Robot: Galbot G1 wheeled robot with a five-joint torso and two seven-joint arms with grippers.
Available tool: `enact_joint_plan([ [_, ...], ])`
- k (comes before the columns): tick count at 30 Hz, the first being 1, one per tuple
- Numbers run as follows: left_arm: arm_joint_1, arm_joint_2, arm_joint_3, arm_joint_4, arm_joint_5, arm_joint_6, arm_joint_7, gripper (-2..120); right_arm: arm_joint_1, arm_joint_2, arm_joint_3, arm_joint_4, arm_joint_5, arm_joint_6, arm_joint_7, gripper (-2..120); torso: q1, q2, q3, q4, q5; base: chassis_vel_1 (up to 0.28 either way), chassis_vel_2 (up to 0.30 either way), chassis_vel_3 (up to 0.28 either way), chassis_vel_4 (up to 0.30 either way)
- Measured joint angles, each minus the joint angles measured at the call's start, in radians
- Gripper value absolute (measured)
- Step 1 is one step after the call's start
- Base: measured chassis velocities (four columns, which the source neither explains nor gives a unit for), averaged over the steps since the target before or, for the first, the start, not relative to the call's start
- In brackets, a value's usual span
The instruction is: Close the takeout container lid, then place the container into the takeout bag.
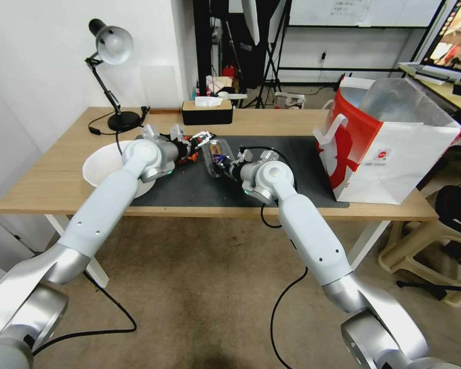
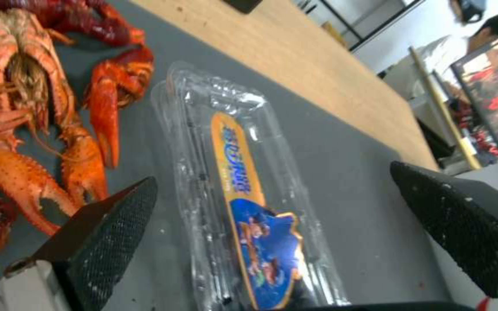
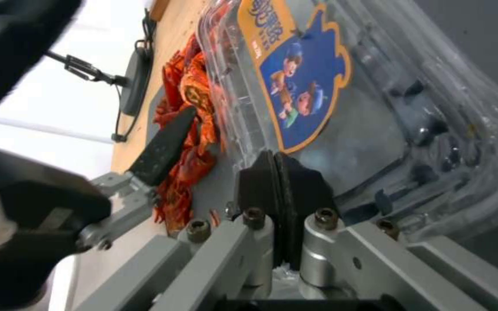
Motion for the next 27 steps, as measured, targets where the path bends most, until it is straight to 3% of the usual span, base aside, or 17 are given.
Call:
enact_joint_plan([
  [15,-0.029,-0.023,0.019,0.079,0.059,0.009,-0.009,100,-0.007,-0.004,-0.002,0.011,0.000,-0.002,0.000,0,0.000,0.000,0.000,0.0001,0.0000,0.000,0.000,0.000,0.000],
  [27,-0.014,-0.019,0.001,0.039,0.039,0.071,-0.016,100,-0.010,-0.007,-0.002,0.014,-0.001,-0.004,0.001,0,0.000,0.000,0.000,0.0002,0.0000,0.000,0.000,0.000,0.000],
])
